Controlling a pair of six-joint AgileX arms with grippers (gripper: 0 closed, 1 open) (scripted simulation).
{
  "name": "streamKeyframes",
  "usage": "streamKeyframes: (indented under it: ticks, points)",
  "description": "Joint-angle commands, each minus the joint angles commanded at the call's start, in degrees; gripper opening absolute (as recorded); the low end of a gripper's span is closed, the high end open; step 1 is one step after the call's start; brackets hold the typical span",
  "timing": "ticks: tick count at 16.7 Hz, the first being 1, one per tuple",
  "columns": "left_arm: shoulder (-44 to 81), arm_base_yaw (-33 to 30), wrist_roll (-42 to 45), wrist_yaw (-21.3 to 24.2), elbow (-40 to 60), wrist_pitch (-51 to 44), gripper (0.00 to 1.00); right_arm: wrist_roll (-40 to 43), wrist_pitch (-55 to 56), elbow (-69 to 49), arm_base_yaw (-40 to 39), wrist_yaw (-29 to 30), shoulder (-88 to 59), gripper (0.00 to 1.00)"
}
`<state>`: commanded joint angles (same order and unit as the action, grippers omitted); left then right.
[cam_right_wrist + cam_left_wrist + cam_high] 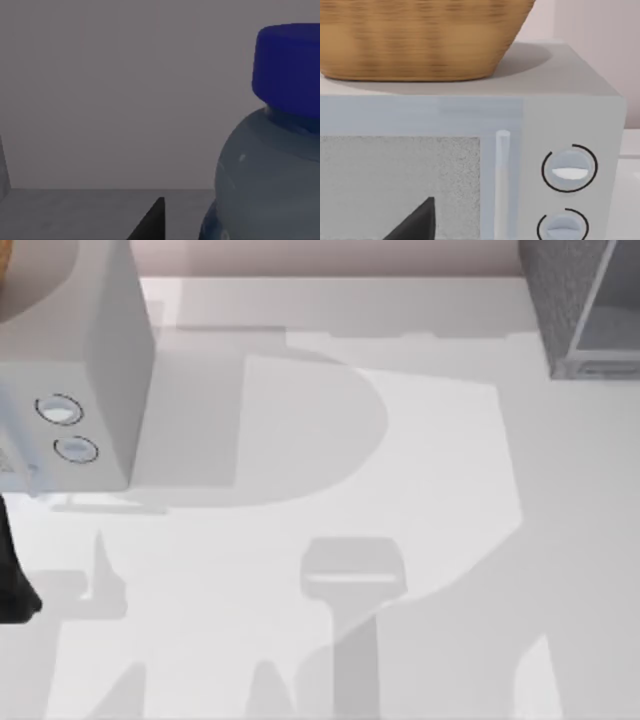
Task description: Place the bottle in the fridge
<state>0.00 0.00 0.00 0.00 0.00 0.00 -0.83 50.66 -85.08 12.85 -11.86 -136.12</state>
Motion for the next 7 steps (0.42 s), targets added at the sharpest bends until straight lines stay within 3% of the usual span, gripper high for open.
streamKeyframes:
  ticks: [2,7]
  points:
    - [0.00,0.00,0.00,0.00,0.00,0.00,1.00,0.00,0.00,0.00,0.00,0.00,0.00,1.00]
    - [0.00,0.00,0.00,0.00,0.00,0.00,1.00,0.00,0.00,0.00,0.00,0.00,0.00,1.00]
